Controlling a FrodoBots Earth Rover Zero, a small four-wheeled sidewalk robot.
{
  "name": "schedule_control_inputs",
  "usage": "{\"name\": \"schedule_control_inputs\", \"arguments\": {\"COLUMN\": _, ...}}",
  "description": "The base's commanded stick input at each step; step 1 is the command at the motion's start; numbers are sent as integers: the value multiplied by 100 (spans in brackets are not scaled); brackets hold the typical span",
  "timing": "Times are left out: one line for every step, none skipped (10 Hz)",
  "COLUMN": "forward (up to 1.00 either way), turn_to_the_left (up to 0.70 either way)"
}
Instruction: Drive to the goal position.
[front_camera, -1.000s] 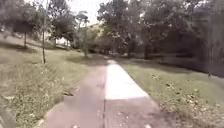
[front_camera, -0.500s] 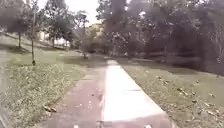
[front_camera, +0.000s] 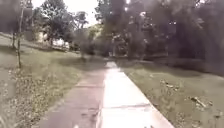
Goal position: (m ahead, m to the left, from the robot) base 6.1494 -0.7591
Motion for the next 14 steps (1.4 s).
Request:
{"name": "schedule_control_inputs", "arguments": {"forward": 100, "turn_to_the_left": 0}}
{"name": "schedule_control_inputs", "arguments": {"forward": 100, "turn_to_the_left": 0}}
{"name": "schedule_control_inputs", "arguments": {"forward": 100, "turn_to_the_left": 0}}
{"name": "schedule_control_inputs", "arguments": {"forward": 100, "turn_to_the_left": 0}}
{"name": "schedule_control_inputs", "arguments": {"forward": 100, "turn_to_the_left": 0}}
{"name": "schedule_control_inputs", "arguments": {"forward": 100, "turn_to_the_left": 0}}
{"name": "schedule_control_inputs", "arguments": {"forward": 100, "turn_to_the_left": 0}}
{"name": "schedule_control_inputs", "arguments": {"forward": 100, "turn_to_the_left": 0}}
{"name": "schedule_control_inputs", "arguments": {"forward": 100, "turn_to_the_left": 0}}
{"name": "schedule_control_inputs", "arguments": {"forward": 100, "turn_to_the_left": 0}}
{"name": "schedule_control_inputs", "arguments": {"forward": 100, "turn_to_the_left": 0}}
{"name": "schedule_control_inputs", "arguments": {"forward": 100, "turn_to_the_left": 0}}
{"name": "schedule_control_inputs", "arguments": {"forward": 100, "turn_to_the_left": 0}}
{"name": "schedule_control_inputs", "arguments": {"forward": 100, "turn_to_the_left": 0}}
